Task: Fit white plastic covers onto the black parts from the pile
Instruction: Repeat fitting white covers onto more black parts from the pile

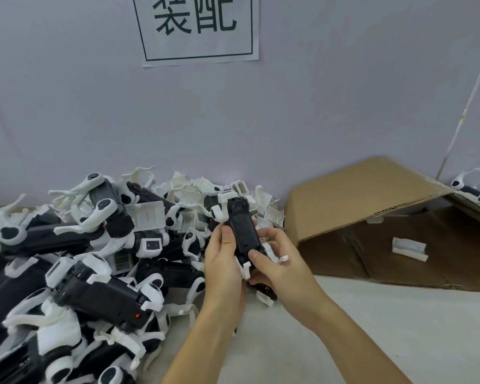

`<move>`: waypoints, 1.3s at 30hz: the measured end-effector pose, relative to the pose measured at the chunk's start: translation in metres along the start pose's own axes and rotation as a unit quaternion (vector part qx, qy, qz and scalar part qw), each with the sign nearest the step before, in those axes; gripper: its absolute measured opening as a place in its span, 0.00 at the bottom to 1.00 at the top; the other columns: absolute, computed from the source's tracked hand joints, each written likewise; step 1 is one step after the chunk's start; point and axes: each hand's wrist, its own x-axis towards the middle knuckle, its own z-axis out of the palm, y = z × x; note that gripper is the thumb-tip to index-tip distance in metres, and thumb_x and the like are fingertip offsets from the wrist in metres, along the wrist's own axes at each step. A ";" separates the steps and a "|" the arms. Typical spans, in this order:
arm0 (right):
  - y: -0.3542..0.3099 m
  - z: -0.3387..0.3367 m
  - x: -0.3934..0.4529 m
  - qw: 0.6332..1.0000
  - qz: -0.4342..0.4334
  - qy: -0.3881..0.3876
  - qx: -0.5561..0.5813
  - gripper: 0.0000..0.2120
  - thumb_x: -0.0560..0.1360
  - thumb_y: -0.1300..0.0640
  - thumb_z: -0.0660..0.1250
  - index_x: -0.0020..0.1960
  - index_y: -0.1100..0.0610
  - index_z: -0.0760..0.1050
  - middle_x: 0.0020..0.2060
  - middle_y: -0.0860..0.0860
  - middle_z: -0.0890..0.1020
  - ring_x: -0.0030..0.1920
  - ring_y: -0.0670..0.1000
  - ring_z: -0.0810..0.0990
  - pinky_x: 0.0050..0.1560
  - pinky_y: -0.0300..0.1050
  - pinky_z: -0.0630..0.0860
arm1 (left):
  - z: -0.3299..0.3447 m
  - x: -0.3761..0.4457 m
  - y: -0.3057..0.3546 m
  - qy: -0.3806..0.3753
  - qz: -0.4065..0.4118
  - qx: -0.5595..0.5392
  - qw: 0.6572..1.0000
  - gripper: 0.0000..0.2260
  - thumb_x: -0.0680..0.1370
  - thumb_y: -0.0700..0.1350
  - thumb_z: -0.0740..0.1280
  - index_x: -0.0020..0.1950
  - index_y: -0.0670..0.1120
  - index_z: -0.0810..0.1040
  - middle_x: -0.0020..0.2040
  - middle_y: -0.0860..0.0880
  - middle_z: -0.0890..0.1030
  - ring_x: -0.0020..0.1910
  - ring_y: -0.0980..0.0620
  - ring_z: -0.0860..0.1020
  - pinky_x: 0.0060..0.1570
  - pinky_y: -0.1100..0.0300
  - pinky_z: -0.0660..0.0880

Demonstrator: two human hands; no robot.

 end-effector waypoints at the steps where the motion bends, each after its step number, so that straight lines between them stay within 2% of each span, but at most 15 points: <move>1: 0.002 0.000 0.000 1.000 0.007 -0.006 0.011 0.12 0.80 0.65 0.64 0.59 0.52 0.73 0.51 0.58 0.78 0.39 0.51 0.82 0.44 0.46 0.79 | 0.000 0.000 0.000 0.001 0.005 0.002 1.000 0.16 0.86 0.49 0.54 0.56 0.48 0.82 0.53 0.45 0.86 0.49 0.39 0.83 0.35 0.54 0.76; 3: 0.004 -0.001 0.002 1.000 0.012 -0.020 0.020 0.13 0.80 0.65 0.64 0.60 0.51 0.73 0.51 0.57 0.78 0.40 0.52 0.80 0.45 0.46 0.78 | -0.002 0.001 0.000 0.002 0.009 0.007 1.000 0.16 0.86 0.49 0.55 0.56 0.47 0.81 0.54 0.42 0.85 0.49 0.38 0.82 0.34 0.55 0.74; 7: 0.006 -0.003 0.003 0.998 0.020 -0.032 0.046 0.18 0.71 0.59 0.66 0.60 0.51 0.74 0.52 0.58 0.79 0.41 0.53 0.80 0.47 0.48 0.78 | -0.002 0.002 -0.002 -0.002 0.014 0.004 1.000 0.15 0.86 0.48 0.56 0.55 0.46 0.81 0.55 0.38 0.84 0.50 0.37 0.81 0.41 0.50 0.75; 11: 0.007 -0.004 0.004 0.997 0.020 -0.043 0.062 0.20 0.68 0.62 0.65 0.57 0.47 0.77 0.57 0.62 0.78 0.43 0.56 0.81 0.48 0.51 0.79 | -0.004 0.002 0.000 -0.012 0.007 -0.019 1.000 0.16 0.86 0.48 0.55 0.54 0.47 0.82 0.52 0.41 0.85 0.45 0.41 0.82 0.32 0.55 0.76; 13: 0.008 -0.002 0.004 0.998 0.019 -0.031 0.059 0.20 0.67 0.62 0.64 0.56 0.47 0.77 0.55 0.62 0.78 0.41 0.56 0.80 0.46 0.50 0.79 | -0.004 0.003 -0.001 -0.017 0.010 -0.012 1.000 0.15 0.86 0.48 0.55 0.54 0.47 0.81 0.52 0.41 0.85 0.46 0.40 0.82 0.34 0.54 0.75; 18: 0.006 -0.002 0.005 0.997 0.030 -0.016 0.066 0.19 0.66 0.61 0.63 0.57 0.52 0.73 0.38 0.55 0.77 0.31 0.51 0.73 0.33 0.42 0.74 | -0.003 0.005 -0.007 -0.029 0.059 0.033 0.997 0.15 0.85 0.49 0.55 0.53 0.47 0.81 0.55 0.36 0.81 0.46 0.38 0.74 0.40 0.50 0.68; 21: 0.004 -0.002 0.004 0.993 0.040 -0.029 0.106 0.17 0.68 0.59 0.66 0.57 0.53 0.72 0.42 0.57 0.78 0.33 0.53 0.74 0.33 0.43 0.74 | -0.002 0.004 -0.008 -0.038 0.063 0.038 0.997 0.15 0.85 0.49 0.56 0.52 0.51 0.82 0.55 0.40 0.82 0.52 0.34 0.78 0.44 0.46 0.68; 25: 0.006 -0.003 0.004 0.997 0.034 -0.029 0.066 0.19 0.69 0.57 0.68 0.60 0.52 0.72 0.50 0.60 0.78 0.38 0.54 0.77 0.41 0.45 0.76 | -0.003 0.005 -0.008 -0.028 0.056 0.026 0.998 0.15 0.86 0.48 0.55 0.54 0.49 0.82 0.56 0.39 0.83 0.51 0.37 0.77 0.42 0.50 0.69; 28: 0.007 -0.003 0.004 0.997 0.038 -0.039 0.060 0.20 0.69 0.58 0.67 0.61 0.50 0.72 0.46 0.56 0.78 0.38 0.52 0.75 0.41 0.44 0.75 | -0.004 0.006 -0.008 -0.023 0.051 0.029 0.998 0.15 0.86 0.47 0.55 0.55 0.47 0.81 0.55 0.38 0.83 0.50 0.37 0.77 0.41 0.51 0.70; 32: 0.007 -0.005 0.005 0.995 0.048 -0.055 0.067 0.21 0.68 0.60 0.66 0.61 0.49 0.72 0.39 0.50 0.79 0.37 0.51 0.74 0.40 0.43 0.75 | -0.003 0.005 -0.009 -0.014 0.046 0.020 0.999 0.15 0.86 0.47 0.55 0.58 0.45 0.80 0.56 0.40 0.83 0.56 0.29 0.77 0.45 0.47 0.69; 33: 0.007 -0.006 0.005 0.995 0.049 -0.059 0.067 0.22 0.68 0.60 0.66 0.61 0.49 0.72 0.38 0.49 0.80 0.36 0.50 0.74 0.40 0.43 0.75 | -0.003 0.004 -0.008 -0.012 0.044 0.017 0.999 0.15 0.86 0.48 0.55 0.57 0.46 0.81 0.55 0.40 0.84 0.54 0.29 0.78 0.44 0.47 0.70; 36: 0.007 -0.007 0.006 0.995 0.050 -0.057 0.069 0.23 0.66 0.63 0.64 0.60 0.49 0.74 0.36 0.48 0.80 0.35 0.50 0.74 0.41 0.44 0.75 | -0.004 0.004 -0.005 -0.018 0.033 0.004 0.999 0.17 0.85 0.49 0.56 0.50 0.50 0.83 0.47 0.42 0.84 0.41 0.38 0.80 0.30 0.54 0.73; 37: 0.007 -0.007 0.006 0.995 0.049 -0.050 0.064 0.23 0.66 0.63 0.64 0.59 0.49 0.74 0.36 0.48 0.80 0.35 0.50 0.75 0.40 0.43 0.75 | -0.005 0.005 -0.005 -0.021 0.030 0.004 0.999 0.17 0.85 0.49 0.56 0.50 0.50 0.83 0.47 0.41 0.84 0.40 0.40 0.81 0.29 0.55 0.74; 39: 0.005 -0.006 0.005 0.997 0.043 -0.039 0.046 0.20 0.67 0.62 0.64 0.58 0.49 0.73 0.35 0.46 0.79 0.33 0.49 0.74 0.37 0.41 0.75 | -0.004 0.005 -0.006 -0.029 0.035 0.016 0.999 0.16 0.85 0.49 0.56 0.51 0.49 0.83 0.50 0.40 0.84 0.43 0.40 0.81 0.34 0.52 0.76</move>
